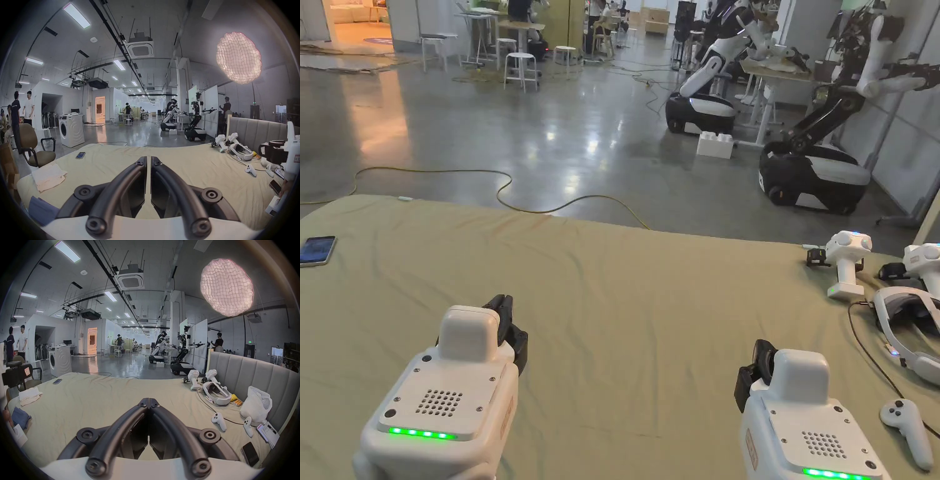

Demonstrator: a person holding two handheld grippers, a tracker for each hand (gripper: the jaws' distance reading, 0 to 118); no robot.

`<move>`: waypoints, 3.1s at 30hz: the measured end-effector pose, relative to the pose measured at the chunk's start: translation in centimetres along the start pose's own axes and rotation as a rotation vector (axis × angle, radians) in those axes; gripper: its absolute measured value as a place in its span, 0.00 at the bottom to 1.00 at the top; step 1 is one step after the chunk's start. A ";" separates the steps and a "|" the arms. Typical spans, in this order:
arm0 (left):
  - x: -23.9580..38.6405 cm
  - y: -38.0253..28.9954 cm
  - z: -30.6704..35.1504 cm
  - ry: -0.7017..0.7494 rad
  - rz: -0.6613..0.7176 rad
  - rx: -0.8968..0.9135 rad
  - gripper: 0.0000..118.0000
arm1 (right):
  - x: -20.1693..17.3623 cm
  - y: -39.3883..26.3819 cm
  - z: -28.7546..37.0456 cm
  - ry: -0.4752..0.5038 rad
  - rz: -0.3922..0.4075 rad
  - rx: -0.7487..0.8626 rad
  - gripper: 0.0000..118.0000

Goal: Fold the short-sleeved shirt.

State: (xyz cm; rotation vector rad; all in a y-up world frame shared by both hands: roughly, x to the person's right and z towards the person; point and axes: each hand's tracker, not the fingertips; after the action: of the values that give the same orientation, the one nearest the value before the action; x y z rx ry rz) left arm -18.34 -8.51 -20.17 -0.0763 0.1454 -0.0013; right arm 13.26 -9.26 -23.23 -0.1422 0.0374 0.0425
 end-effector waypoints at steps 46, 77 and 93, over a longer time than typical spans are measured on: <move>-2.8 -1.1 0.3 -0.001 0.031 -0.067 0.71 | -0.2 0.1 -0.3 -0.101 -0.009 -0.040 0.90; -2.0 -1.1 -0.1 -0.079 -0.023 -0.129 0.71 | 1.7 2.6 -2.3 0.018 -0.242 -0.238 0.90; -1.7 -1.1 0.0 -0.095 -0.026 -0.127 0.71 | 1.5 2.5 -1.7 -0.109 -0.148 -0.155 0.90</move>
State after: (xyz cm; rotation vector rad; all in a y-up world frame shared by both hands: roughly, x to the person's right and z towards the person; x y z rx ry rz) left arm -20.01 -9.63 -19.84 -0.2045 0.0499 -0.0139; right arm 14.60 -6.99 -25.29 -0.2971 -0.0851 -0.0947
